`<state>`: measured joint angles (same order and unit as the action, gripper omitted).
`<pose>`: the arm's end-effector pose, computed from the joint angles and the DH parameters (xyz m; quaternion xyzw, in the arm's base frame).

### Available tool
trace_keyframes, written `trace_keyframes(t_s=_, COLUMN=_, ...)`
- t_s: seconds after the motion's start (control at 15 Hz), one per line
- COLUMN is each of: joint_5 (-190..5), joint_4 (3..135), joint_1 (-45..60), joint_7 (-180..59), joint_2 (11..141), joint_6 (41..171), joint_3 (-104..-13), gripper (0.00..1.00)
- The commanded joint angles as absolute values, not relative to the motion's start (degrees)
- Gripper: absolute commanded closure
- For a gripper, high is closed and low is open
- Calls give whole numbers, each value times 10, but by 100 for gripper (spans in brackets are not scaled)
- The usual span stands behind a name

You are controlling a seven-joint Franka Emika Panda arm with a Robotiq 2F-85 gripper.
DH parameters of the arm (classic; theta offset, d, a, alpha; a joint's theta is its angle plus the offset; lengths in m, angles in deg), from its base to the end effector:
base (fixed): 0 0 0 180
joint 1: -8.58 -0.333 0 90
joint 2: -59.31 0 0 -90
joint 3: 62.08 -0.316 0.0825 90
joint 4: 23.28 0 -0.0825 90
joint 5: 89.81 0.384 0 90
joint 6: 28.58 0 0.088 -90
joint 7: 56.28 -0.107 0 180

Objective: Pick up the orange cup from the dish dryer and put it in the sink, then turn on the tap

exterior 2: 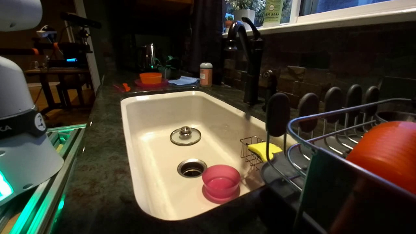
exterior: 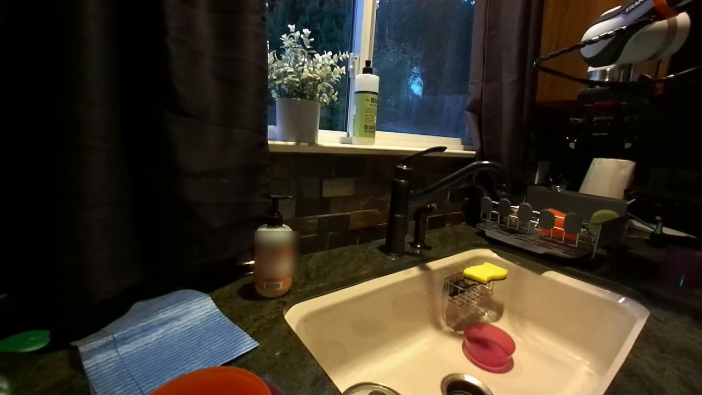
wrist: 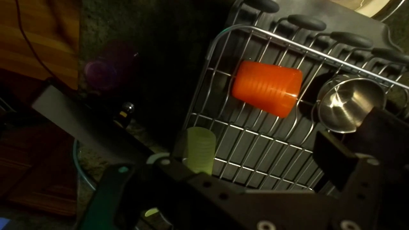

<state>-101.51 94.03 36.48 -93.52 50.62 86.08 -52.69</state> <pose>0.4070 -0.3298 0.5161 0.8145 -0.5720 0.0519 0.0824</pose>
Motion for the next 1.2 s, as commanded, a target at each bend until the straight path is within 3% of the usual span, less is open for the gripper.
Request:
trace_keyframes(t_s=0.0, joint_5=-1020, joint_4=936, joint_1=337, joint_7=-938, joint_2=507, joint_6=857, joint_3=-500, gripper=0)
trace_keyframes(t_s=1.13, joint_5=-1050, joint_4=818, joint_1=267, joint_7=-778, joint_2=667, joint_6=793, joint_3=-479, gripper=0)
